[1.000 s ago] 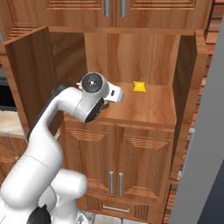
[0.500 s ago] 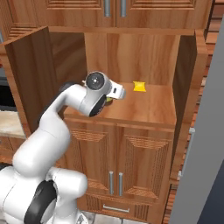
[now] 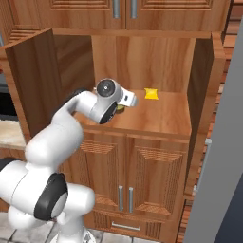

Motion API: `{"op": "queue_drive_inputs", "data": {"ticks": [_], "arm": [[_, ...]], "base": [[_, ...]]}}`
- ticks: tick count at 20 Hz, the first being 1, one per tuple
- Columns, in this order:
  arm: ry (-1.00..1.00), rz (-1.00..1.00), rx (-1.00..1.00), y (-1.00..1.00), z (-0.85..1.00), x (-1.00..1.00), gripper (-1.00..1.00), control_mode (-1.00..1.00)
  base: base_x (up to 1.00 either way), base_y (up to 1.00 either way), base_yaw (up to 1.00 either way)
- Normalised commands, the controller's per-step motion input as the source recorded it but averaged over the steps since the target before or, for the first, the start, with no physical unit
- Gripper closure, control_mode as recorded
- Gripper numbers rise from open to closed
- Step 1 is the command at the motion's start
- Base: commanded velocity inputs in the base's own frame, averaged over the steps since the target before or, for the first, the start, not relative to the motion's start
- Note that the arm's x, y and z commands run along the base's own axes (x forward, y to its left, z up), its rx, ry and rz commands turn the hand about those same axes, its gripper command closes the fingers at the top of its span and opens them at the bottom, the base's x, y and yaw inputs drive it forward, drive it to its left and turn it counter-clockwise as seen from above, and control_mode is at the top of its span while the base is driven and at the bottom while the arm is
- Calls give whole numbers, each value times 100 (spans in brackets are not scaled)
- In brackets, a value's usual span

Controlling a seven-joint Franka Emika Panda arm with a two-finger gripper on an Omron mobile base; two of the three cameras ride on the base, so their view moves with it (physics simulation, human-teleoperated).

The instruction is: Pick the boxed food and honey bottle from the counter and place them in the cabinets closest to them.

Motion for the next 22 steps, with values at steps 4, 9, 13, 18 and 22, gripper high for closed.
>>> {"op": "queue_drive_inputs", "data": {"ticks": [4,9,13,18,22], "arm": [[3,-1,0,-1,-25,25,100,-100],[3,0,0,0,-27,17,100,-100],[0,0,0,0,-17,18,100,-100],[0,0,0,0,-15,19,100,-100],[0,0,-1,0,-20,18,100,-100]], "base": [[0,0,0],[0,0,0],[0,0,0],[0,0,0],[0,0,0]]}}
